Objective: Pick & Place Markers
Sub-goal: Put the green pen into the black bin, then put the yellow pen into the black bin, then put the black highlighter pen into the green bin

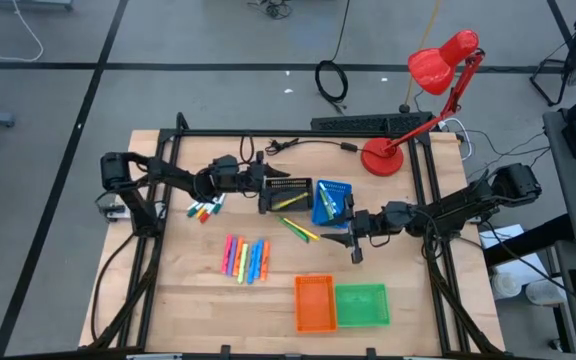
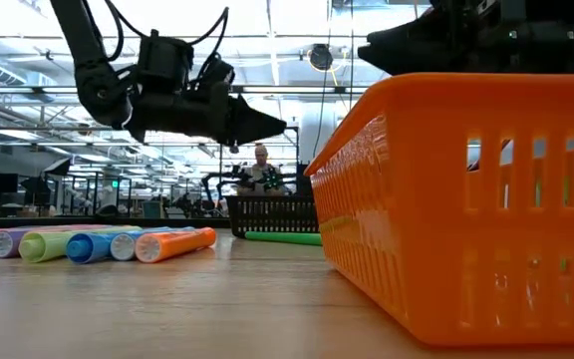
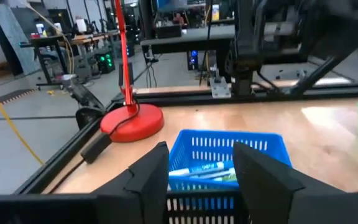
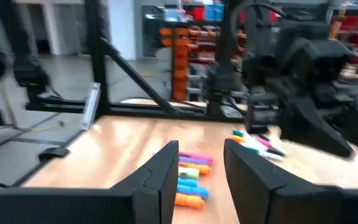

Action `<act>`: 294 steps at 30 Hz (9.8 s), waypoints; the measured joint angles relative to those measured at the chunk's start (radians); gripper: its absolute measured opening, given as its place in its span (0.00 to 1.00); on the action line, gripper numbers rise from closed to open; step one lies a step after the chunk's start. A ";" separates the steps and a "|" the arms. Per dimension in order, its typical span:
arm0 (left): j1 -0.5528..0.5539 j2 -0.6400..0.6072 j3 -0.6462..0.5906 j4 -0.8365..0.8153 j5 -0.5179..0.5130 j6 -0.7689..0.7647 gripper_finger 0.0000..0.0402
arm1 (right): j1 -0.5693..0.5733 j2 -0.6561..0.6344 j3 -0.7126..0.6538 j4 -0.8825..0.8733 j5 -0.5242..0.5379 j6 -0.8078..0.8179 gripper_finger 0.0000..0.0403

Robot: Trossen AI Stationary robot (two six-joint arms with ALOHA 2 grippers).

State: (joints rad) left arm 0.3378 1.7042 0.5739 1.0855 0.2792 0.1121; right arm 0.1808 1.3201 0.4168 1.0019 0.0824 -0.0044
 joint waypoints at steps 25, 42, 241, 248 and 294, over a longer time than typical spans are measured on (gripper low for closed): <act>-0.157 -0.477 0.000 -0.298 0.012 -0.060 0.48 | 0.008 0.527 0.699 -1.135 0.257 0.200 0.29; -0.183 -0.520 0.000 -0.362 0.007 -0.008 0.48 | -0.053 0.606 0.745 -1.223 0.201 0.203 0.29; -0.289 -0.428 0.298 -0.926 -0.246 0.088 0.38 | -0.088 0.349 0.275 -0.861 0.150 0.094 0.06; -0.291 -0.428 0.298 -0.920 -0.244 0.061 0.38 | -0.051 0.226 0.276 -0.841 0.121 0.094 0.06; -0.328 -0.515 0.300 -0.963 -0.228 0.062 0.38 | -0.282 0.242 0.278 -0.416 0.072 -0.008 0.22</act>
State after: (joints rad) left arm 0.0097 1.1892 0.8738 0.1226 0.0517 0.1738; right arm -0.1010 1.5623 0.6951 0.5863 0.1545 -0.0120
